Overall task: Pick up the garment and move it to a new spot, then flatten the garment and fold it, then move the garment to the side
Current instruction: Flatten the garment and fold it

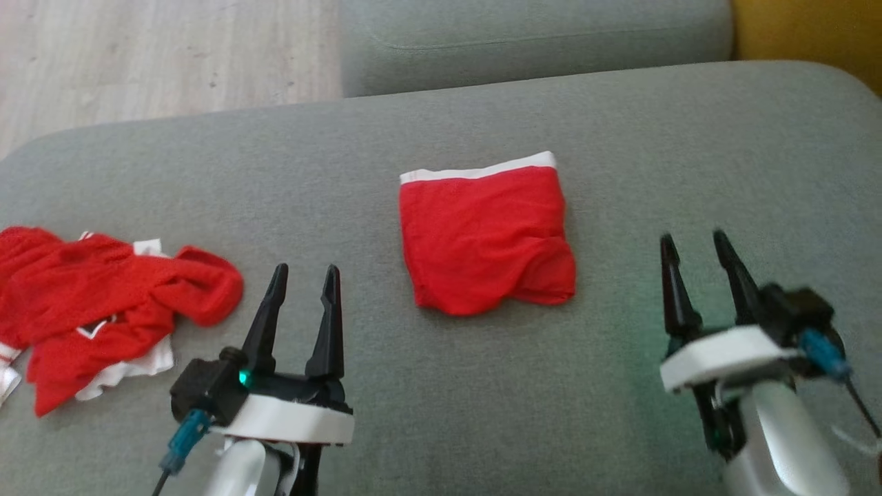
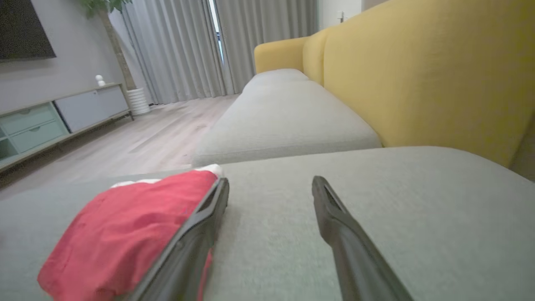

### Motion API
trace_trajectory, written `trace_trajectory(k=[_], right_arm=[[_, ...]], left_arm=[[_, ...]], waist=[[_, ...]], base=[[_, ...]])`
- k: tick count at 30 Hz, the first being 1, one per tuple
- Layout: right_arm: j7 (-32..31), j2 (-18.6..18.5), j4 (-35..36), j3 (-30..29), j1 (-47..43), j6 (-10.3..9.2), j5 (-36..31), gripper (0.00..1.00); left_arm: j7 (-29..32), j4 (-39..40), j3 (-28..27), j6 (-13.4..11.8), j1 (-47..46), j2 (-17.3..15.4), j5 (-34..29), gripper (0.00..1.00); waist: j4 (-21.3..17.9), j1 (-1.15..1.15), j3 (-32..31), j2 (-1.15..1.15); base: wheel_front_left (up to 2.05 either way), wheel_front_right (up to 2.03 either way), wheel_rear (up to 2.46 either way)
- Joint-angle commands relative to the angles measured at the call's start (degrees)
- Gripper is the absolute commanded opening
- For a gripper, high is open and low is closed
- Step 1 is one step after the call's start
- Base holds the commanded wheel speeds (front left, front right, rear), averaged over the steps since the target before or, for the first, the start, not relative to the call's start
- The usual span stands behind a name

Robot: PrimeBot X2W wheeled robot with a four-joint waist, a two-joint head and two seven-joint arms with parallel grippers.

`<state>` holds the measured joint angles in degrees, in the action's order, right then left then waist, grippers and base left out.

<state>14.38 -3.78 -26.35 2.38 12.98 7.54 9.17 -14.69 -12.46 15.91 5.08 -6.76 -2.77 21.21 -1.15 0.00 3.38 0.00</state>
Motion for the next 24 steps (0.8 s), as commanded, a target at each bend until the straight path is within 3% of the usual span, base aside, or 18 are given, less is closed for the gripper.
trace_trajectory(k=[1,10,11,12,13,18,24], right_arm=[[0.61,0.49,2.86,0.8,1.84,-0.05,-0.68,1.0],[-0.18,0.89,8.2,0.27,0.58,-0.05,-1.58,1.0],[-0.42,0.89,8.56,0.36,1.31,-0.05,-2.0,0.72],[-0.64,0.89,8.83,0.47,2.19,-0.05,-2.6,0.07],[-0.97,0.89,8.93,0.6,3.1,-0.05,-3.09,0.0],[-2.53,0.9,6.69,1.61,9.17,-0.05,-5.27,0.0],[-3.64,0.9,-2.11,3.0,16.02,-0.05,-7.41,0.0]], left_arm=[[-0.3,1.98,-2.01,0.04,-1.05,-0.1,-0.13,1.0],[-0.3,2.03,-0.87,0.49,-2.17,-0.1,-0.2,1.0],[-0.3,2.16,-0.58,0.58,-2.57,-0.1,-0.22,1.0],[-0.3,2.34,-0.26,0.71,-3.08,-0.1,-0.21,1.0],[-0.3,2.48,0.06,0.82,-3.55,-0.1,-0.15,1.0],[-0.3,2.55,1.11,1.08,-5.51,-0.1,0.47,1.0],[-0.3,1.83,2.44,1.28,-7.37,-0.1,1.06,1.0]], waist=[[-0.45,0.0,0.3,0.0],[1.51,0.0,2.98,0.0],[2.15,0.0,3.73,0.0],[2.86,0.0,4.45,0.0],[3.64,0.0,5.22,0.0],[7.32,0.0,9.09,0.0],[11.0,0.0,12.53,0.0]], base=[[0.0,0.0,0.0],[0.0,0.0,0.0],[0.0,0.0,0.0],[0.0,0.0,0.0],[0.0,0.0,0.0],[0.0,0.0,0.0],[0.0,0.0,0.0]])
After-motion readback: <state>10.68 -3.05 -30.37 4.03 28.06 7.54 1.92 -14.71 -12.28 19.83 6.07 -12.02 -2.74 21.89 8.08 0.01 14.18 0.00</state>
